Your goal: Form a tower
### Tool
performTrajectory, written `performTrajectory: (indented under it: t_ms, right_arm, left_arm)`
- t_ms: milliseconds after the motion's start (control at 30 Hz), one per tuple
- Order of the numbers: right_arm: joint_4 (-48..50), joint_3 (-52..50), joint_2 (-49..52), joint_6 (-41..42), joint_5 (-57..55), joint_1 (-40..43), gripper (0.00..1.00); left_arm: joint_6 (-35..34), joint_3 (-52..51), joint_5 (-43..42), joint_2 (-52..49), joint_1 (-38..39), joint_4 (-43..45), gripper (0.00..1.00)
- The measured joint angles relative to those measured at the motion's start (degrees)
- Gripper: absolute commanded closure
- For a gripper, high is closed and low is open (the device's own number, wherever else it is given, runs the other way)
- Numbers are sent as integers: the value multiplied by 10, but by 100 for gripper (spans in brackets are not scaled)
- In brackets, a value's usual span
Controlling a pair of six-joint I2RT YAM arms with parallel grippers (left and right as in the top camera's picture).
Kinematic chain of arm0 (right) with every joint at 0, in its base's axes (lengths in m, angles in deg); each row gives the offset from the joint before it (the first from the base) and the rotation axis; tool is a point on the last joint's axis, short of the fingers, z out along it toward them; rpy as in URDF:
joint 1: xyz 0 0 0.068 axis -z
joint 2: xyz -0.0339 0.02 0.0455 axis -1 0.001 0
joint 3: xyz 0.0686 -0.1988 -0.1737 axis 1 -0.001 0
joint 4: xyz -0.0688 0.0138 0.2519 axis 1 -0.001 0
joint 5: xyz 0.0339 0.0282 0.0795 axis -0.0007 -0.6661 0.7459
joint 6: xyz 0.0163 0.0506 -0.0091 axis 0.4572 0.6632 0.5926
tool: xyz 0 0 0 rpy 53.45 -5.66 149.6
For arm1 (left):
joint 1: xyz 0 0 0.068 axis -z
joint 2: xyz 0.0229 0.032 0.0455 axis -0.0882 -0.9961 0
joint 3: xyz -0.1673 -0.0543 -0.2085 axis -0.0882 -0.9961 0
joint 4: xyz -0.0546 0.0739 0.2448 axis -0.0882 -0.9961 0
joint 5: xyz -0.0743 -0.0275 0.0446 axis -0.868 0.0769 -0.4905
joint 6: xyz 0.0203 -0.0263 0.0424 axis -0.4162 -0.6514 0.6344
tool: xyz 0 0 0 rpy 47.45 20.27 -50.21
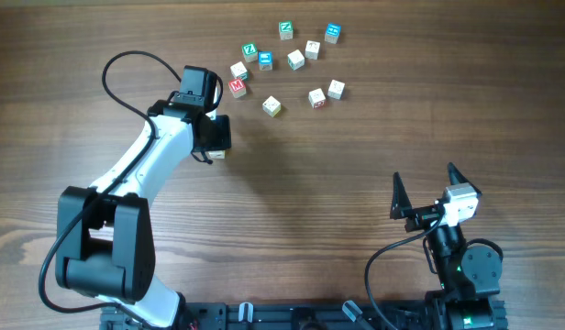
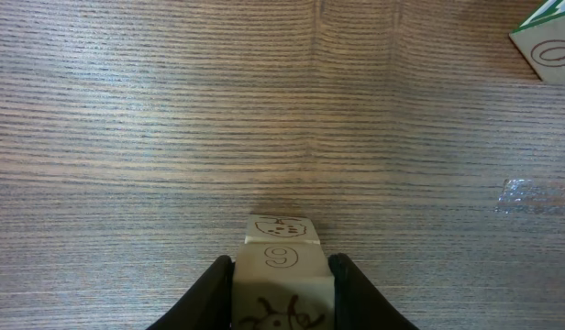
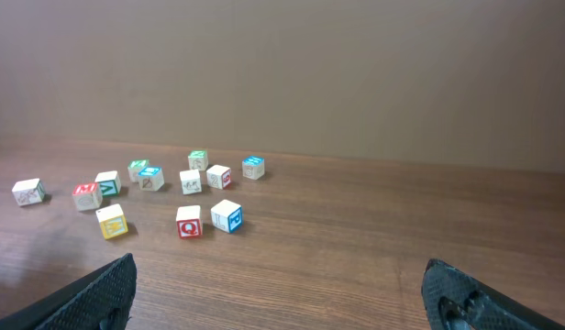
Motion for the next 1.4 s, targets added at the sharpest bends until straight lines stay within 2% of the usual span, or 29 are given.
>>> performTrajectory:
  t_ms: [267,433,700,1100,1400]
  right_arm:
    - [0,0,0,0,0,0,0]
    - [0,0,0,0,0,0,1]
    - [0,0,0,0,0,0,0]
    - [0,0,0,0,0,0,0]
    - [0,0,0,0,0,0,0]
  left_arm:
    - [0,-4,0,0,0,5,62]
    - [1,-9,0,0,0,6,53]
    - [4,-9,0,0,0,6,61]
    - [4,-9,0,0,0,6,60]
    - [4,-9,0,0,0,5,64]
